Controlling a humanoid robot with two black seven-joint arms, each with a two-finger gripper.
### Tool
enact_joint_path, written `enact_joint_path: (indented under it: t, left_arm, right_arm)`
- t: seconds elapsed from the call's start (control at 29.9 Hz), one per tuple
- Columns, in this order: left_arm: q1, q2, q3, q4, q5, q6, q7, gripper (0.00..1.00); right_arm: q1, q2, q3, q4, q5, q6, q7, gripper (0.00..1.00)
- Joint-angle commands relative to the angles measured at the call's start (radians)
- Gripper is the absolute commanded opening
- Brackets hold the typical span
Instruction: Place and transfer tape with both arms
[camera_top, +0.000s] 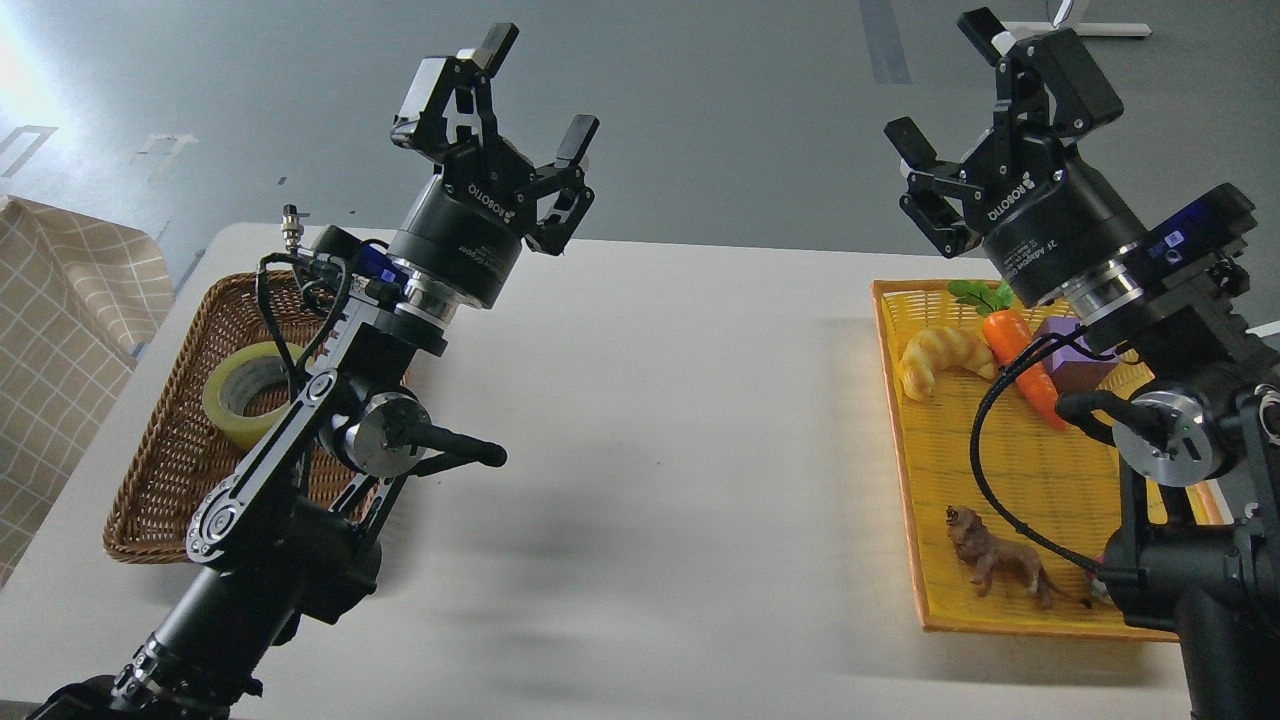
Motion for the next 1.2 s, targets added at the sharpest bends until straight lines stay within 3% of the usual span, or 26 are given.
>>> enact_joint_path:
  t: [0.0,0.27,1.17]
  left_arm:
    - [-0.007,-0.011,-0.001,-0.001,-0.002,0.004,0.0,0.98]
    - [-0.004,-0.011,0.002,0.004,-0.003,0.007,0.02,0.98]
    - [-0.016,-0.011,0.006,0.012,-0.003,0.002,0.021,0.98]
  right_arm:
    - [-0.017,0.0,0.0,0.004,0.0,0.001,0.0,1.0]
    - [-0.019,0.0,0.0,0.004,0.0,0.004,0.005,1.0]
    - [-0.016,0.0,0.0,0.01,0.0,0.004,0.005,1.0]
